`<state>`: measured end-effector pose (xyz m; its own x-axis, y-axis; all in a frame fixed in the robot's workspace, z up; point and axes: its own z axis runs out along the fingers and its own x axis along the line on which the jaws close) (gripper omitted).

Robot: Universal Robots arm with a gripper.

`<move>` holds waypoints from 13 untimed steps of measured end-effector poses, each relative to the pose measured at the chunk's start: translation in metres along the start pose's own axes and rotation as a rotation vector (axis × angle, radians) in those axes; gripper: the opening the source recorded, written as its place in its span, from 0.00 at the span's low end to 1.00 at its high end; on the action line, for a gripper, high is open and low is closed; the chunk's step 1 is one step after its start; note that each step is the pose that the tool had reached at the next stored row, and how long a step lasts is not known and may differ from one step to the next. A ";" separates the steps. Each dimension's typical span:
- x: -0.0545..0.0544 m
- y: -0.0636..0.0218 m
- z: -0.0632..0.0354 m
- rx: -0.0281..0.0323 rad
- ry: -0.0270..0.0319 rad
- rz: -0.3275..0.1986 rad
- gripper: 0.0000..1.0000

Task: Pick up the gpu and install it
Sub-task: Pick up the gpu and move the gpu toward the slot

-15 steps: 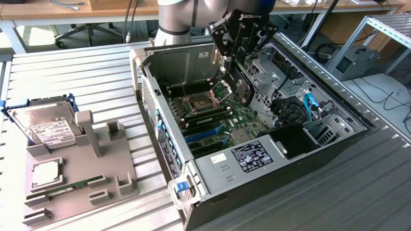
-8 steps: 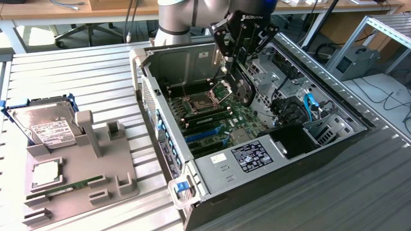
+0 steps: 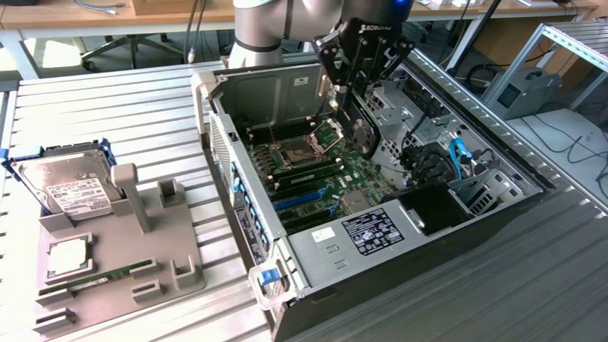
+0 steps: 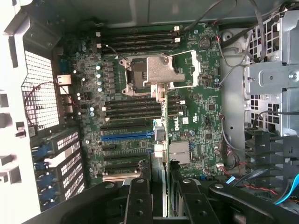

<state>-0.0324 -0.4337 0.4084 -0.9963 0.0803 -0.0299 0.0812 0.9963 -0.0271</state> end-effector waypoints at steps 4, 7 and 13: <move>-0.002 0.0002 0.0003 0.0000 0.0000 0.000 0.27; -0.005 0.0005 0.0006 0.0000 0.0000 0.000 0.27; -0.010 0.0019 0.0026 0.0005 0.0000 0.000 0.27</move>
<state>-0.0220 -0.4327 0.4060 -0.9963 0.0804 -0.0299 0.0812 0.9963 -0.0276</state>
